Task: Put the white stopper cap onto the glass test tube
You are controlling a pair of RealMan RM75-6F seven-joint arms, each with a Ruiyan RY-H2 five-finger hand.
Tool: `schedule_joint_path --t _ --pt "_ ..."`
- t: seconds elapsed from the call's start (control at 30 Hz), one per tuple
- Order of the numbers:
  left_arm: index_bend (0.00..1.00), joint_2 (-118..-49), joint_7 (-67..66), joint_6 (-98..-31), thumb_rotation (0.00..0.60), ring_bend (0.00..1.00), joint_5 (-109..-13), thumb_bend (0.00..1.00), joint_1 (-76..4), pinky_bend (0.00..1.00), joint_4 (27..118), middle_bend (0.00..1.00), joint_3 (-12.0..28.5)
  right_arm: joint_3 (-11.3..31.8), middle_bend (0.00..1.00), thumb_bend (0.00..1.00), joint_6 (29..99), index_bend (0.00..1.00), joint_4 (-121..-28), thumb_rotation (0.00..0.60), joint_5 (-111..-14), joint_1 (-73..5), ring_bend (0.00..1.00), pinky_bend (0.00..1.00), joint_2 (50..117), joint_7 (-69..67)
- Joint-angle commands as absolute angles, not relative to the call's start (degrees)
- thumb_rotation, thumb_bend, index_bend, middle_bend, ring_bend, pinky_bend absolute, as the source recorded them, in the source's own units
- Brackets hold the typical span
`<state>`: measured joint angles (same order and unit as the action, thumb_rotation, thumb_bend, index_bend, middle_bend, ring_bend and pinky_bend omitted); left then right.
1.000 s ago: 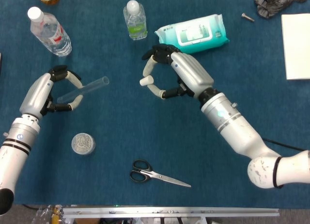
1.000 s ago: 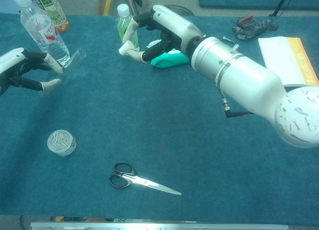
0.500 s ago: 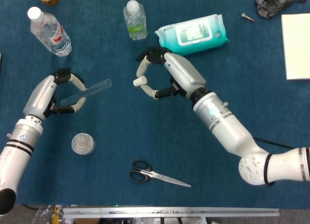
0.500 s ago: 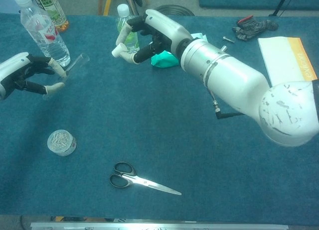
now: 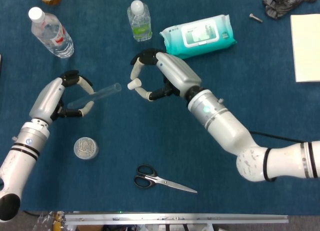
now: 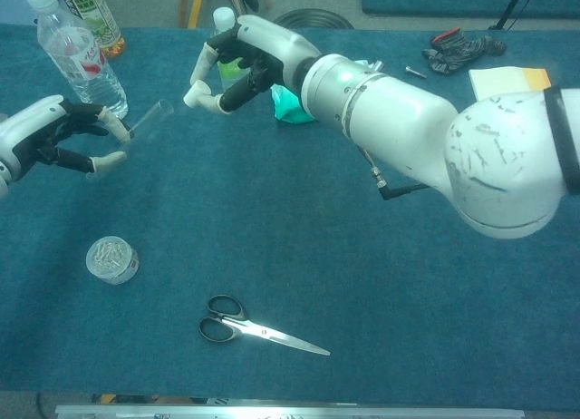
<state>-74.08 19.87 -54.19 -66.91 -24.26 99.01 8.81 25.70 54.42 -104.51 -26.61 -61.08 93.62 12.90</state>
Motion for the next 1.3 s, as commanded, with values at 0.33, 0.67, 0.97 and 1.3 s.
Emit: schedule_joint_path --t 0.33,0.67,0.97,1.3 --pt "0.64 -74.95 18.27 -54.22 0.6 0.1 -65.87 0.33 -24.95 0.14 99.91 0.32 9.0 27.69 0.3 0.29 53.98 0.57 -102.31 0.6 -21.1 -64.61 0.12 0.09 93.64 12.99" --pt "0.64 -75.33 17.53 -53.62 0.6 0.1 -64.19 0.33 -25.67 0.14 100.13 0.32 9.53 27.66 0.3 0.29 53.34 0.57 -100.84 0.6 -20.58 -66.27 0.12 0.09 94.94 12.0" --pt "0.64 -74.68 18.05 -53.54 0.6 0.1 -63.74 0.33 -25.71 0.14 100.49 0.32 9.96 27.36 0.3 0.29 53.57 0.57 -100.4 0.6 -20.44 -66.95 0.12 0.09 95.28 11.55" --pt "0.64 -73.97 18.88 -53.87 0.6 0.1 -64.27 0.33 -25.32 0.14 100.68 0.32 9.91 27.04 0.3 0.29 53.53 0.57 -100.43 0.6 -20.31 -67.08 0.12 0.09 95.1 10.96"
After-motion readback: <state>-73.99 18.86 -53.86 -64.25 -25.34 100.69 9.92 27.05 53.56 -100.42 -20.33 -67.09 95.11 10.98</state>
